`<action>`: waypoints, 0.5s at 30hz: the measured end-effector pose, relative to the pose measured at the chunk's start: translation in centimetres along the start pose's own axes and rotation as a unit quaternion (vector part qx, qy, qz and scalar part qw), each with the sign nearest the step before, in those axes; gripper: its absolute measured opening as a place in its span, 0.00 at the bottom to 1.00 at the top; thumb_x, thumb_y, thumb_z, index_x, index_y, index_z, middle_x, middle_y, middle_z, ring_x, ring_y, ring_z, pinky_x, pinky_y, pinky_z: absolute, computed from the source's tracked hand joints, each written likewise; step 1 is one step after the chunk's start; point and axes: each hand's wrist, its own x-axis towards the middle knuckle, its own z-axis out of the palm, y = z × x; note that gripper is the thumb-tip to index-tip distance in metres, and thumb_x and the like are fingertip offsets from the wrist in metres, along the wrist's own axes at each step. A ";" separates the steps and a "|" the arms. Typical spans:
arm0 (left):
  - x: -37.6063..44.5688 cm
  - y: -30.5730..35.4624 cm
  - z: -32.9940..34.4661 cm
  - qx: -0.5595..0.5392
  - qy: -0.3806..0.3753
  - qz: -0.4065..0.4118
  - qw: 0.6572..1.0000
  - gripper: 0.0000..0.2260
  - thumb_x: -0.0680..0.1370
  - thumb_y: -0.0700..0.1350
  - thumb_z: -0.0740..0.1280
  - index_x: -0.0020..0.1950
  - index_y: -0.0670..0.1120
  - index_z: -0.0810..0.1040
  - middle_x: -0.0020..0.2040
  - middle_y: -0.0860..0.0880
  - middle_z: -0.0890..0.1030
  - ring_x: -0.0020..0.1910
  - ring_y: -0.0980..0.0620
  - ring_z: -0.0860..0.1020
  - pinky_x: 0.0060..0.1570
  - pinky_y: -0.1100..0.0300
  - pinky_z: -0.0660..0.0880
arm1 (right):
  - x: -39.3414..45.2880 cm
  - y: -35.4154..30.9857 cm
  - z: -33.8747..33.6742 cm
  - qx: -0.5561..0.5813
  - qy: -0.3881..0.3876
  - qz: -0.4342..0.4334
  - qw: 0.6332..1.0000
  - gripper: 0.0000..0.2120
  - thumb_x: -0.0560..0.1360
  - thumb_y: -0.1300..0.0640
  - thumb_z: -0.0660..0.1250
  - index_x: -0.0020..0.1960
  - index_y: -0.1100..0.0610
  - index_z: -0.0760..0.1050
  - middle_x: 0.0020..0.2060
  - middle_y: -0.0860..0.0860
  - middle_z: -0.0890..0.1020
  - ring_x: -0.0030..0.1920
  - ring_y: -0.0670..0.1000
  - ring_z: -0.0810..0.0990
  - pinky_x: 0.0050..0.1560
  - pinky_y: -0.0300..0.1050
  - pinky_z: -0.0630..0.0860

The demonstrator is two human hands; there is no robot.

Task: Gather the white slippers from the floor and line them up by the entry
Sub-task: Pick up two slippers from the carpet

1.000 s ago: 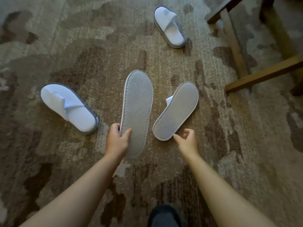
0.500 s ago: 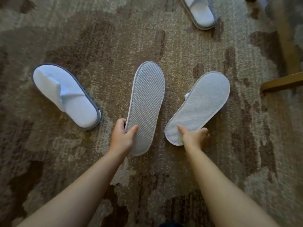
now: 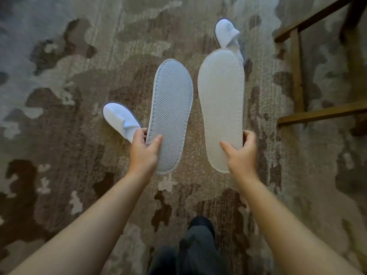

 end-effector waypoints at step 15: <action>-16.9 36.5 -4.0 -0.049 -0.075 0.126 0.988 0.10 0.73 0.40 0.67 0.39 0.55 0.71 0.39 0.52 0.76 0.38 0.54 0.75 0.37 0.58 0.73 | -15.0 -33.0 -20.7 0.086 0.092 -0.065 0.990 0.17 0.69 0.63 0.70 0.49 0.52 0.64 0.40 0.39 0.72 0.39 0.38 0.73 0.31 0.22 0.71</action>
